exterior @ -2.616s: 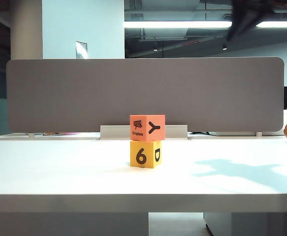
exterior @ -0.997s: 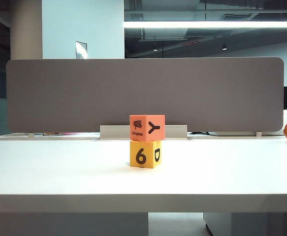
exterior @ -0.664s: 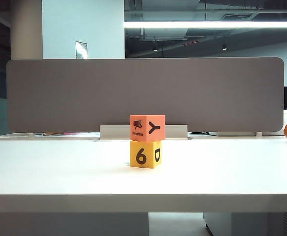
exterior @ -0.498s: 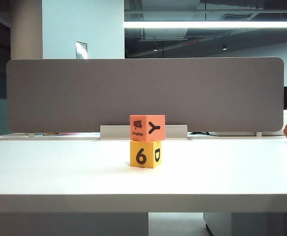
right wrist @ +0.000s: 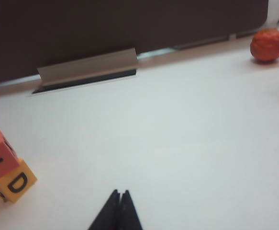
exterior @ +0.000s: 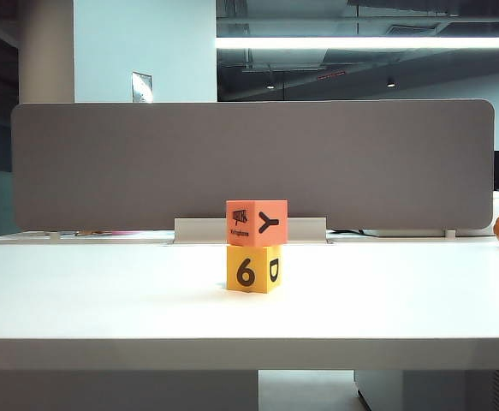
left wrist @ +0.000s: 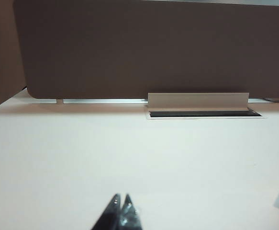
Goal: Stack one letter block on top of another letter block.
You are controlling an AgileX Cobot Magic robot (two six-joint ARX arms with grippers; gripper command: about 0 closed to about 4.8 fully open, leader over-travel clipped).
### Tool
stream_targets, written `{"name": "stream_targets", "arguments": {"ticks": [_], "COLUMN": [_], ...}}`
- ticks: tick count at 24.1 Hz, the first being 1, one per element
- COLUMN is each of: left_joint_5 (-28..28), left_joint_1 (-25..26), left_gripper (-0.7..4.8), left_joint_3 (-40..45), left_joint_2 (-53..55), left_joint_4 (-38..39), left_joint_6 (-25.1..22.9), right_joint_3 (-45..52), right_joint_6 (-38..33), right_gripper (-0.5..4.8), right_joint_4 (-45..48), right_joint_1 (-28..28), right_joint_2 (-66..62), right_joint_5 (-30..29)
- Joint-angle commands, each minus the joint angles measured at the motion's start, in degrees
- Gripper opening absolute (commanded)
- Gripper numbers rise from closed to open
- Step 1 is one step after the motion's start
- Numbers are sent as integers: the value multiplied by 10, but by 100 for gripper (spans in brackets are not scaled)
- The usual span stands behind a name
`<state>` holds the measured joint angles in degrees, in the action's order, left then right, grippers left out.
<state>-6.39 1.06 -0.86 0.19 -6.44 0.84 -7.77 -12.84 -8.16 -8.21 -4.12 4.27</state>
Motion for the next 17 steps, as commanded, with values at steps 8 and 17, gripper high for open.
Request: {"name": "stream_targets", "arguments": {"ticks": [8,17], "left_joint_5": [1,2], "left_joint_1": [0,-1], "left_gripper": [-6,-6], "left_joint_3": [-1,-1], "left_joint_2": [0,0], "left_joint_4": [1,2], "left_joint_6": [-4,-4], "right_joint_3": [9,37], "right_joint_6": [12,13], "right_gripper": [-6,-6], "right_joint_4": [-86,-89], "right_joint_1": [0,0], "right_joint_2": [41,41], "right_joint_5": [36,33]}}
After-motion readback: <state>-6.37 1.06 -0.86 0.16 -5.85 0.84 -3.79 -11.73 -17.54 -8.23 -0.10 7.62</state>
